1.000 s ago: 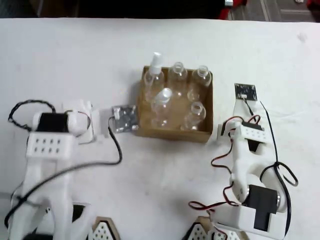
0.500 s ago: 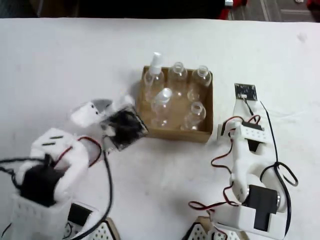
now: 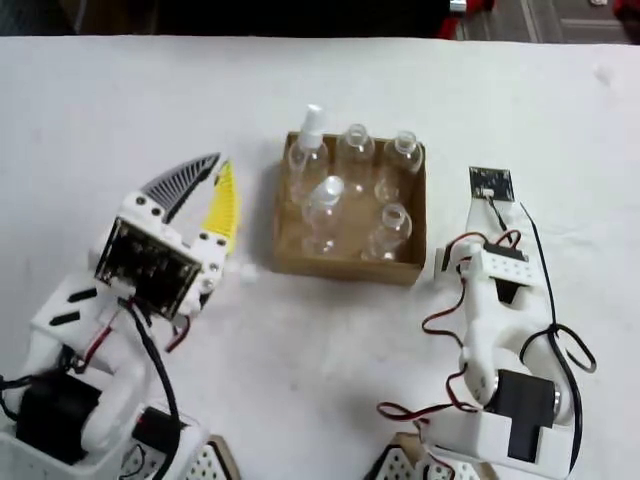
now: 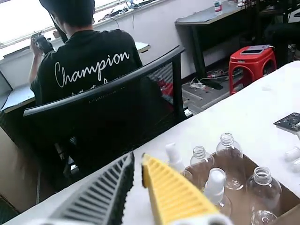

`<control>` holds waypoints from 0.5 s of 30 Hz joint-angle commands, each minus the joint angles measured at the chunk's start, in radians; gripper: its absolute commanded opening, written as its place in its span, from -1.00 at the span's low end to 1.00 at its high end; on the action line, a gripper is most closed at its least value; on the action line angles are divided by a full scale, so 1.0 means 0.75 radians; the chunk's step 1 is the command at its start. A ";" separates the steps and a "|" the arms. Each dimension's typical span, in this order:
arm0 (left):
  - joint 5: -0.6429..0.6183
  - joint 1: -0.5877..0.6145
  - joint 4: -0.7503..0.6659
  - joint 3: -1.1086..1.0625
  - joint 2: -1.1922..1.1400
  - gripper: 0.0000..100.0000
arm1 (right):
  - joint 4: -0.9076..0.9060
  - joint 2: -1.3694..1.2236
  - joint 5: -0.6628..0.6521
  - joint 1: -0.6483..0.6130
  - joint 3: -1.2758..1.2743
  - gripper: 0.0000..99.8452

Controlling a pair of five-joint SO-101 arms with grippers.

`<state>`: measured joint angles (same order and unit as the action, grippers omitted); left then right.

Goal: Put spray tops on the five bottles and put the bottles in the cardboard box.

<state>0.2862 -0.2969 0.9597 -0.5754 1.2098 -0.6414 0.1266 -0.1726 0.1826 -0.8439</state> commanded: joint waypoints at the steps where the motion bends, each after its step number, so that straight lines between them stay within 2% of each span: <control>1: -0.047 -0.028 -0.108 0.065 0.001 -0.96 | 0.021 0.005 -0.014 -0.007 0.051 -0.65; 4: -0.029 0.021 -0.084 0.063 -0.007 -0.95 | 0.021 0.005 -0.014 -0.005 0.051 -0.65; 9: 0.016 0.318 0.012 0.039 -0.120 -0.96 | 0.021 0.005 -0.014 -0.009 0.051 -0.65; 12: 0.041 0.474 -0.139 0.012 -0.377 -0.96 | 0.021 0.005 -0.014 -0.011 0.051 -0.65; 15: 0.301 0.541 -0.260 0.084 -0.690 -0.96 | 0.021 0.005 -0.014 -0.011 0.051 -0.65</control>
<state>0.3153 0.0315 0.8815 -0.5754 0.9674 -0.6414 0.1266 -0.1726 0.1826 -0.8439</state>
